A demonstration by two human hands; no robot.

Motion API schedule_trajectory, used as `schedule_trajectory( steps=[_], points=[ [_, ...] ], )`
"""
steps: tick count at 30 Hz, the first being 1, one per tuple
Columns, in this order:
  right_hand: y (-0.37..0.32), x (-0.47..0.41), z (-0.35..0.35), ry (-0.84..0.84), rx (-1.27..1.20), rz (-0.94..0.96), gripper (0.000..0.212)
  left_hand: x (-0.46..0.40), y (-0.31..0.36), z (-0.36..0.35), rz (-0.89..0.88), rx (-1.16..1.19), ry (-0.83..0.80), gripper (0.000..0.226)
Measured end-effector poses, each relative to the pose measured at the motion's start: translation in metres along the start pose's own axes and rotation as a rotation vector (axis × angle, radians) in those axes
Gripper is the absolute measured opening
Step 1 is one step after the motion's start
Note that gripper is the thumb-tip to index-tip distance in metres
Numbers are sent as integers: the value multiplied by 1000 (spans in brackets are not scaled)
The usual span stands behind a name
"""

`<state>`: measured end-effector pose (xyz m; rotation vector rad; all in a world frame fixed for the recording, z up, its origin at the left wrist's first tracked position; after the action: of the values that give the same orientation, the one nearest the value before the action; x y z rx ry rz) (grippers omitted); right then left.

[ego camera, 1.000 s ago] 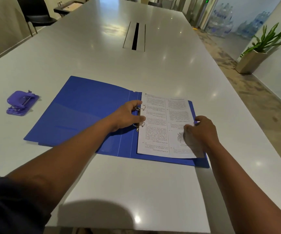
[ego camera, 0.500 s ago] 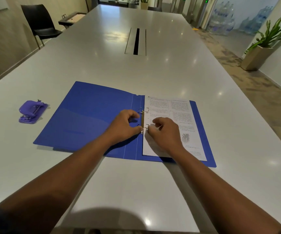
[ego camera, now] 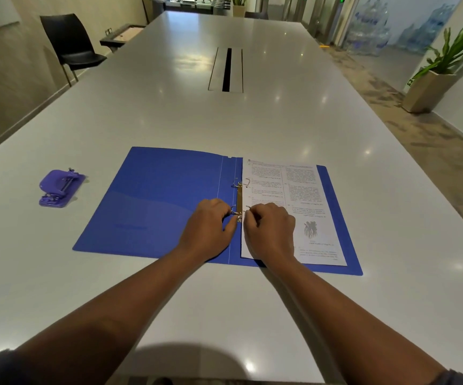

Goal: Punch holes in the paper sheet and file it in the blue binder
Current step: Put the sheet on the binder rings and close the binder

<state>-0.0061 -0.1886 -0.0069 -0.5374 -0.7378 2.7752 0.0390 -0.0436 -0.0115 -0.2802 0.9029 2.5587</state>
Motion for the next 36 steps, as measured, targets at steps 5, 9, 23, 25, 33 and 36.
schedule_trajectory(
  steps=[5, 9, 23, 25, 33, 36],
  points=[
    [-2, 3, -6, -12, 59, 110, 23, 4, 6, -2, -69, -33, -66, 26],
    [0, 4, -7, -10, 57, 143, 19, 6, 8, -3, -110, -33, -119, 33],
    [-2, -4, 0, -53, 71, 207, 26, -9, 0, -17, 54, -19, -221, 53],
    [-1, -10, -1, -76, 106, 232, 25, -12, 1, -19, 73, -6, -213, 54],
    [10, -41, -5, -101, 100, 305, 20, -48, 1, -31, 141, 17, -158, 53],
    [18, -51, -4, -99, 98, 333, 19, -60, 2, -37, 127, 16, -122, 47]
  ],
)
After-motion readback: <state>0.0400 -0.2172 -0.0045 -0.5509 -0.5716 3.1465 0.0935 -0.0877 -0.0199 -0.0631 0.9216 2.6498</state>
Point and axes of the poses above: each hand's wrist, its own x-axis away from the middle knuckle, its own z-axis out of the back of the hand, y = z × x, the point moved 5 cm from there along -x, towards the middle knuckle, and after that the axes turned 6 degrees about z, right-handed, at the moved point
